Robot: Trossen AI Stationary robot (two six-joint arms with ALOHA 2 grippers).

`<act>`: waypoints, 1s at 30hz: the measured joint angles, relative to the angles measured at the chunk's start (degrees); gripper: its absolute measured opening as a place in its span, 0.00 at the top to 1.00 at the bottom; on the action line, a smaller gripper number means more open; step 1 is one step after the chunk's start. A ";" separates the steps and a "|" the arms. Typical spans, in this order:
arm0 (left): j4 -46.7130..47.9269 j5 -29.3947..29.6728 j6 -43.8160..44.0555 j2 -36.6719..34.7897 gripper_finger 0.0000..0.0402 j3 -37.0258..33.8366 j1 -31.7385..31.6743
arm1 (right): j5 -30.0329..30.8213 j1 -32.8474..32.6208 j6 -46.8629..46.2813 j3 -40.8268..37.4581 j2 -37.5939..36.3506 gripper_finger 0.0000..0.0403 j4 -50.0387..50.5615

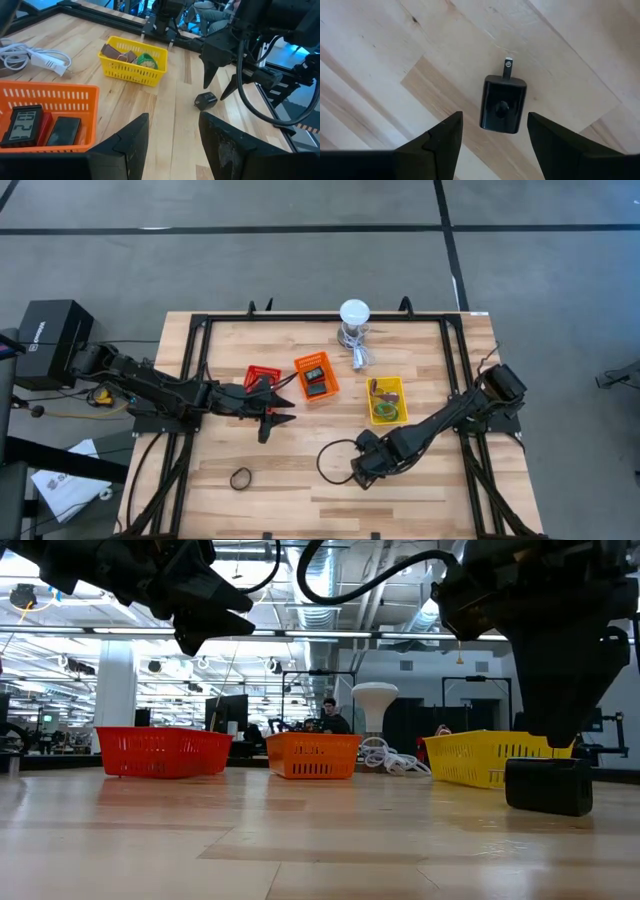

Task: Pick & Place Office items
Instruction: Put the black charger adapter into the red bin

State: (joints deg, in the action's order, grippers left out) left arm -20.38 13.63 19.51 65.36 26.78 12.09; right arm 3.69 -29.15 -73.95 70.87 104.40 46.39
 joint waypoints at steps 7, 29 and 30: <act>-0.25 0.02 0.00 0.00 0.58 0.00 -0.01 | 0.78 0.02 0.13 0.01 1.77 0.47 -0.47; -1.60 0.00 0.00 -0.02 0.58 -0.08 0.00 | -3.93 1.09 8.50 0.57 7.30 0.47 -2.56; -1.60 0.00 0.02 -0.02 0.58 -0.08 -0.02 | -4.82 1.09 8.59 0.93 7.30 0.47 -2.42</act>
State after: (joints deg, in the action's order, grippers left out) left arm -21.98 13.63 19.52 65.34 26.70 12.08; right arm -1.14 -28.06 -65.36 71.80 111.70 43.97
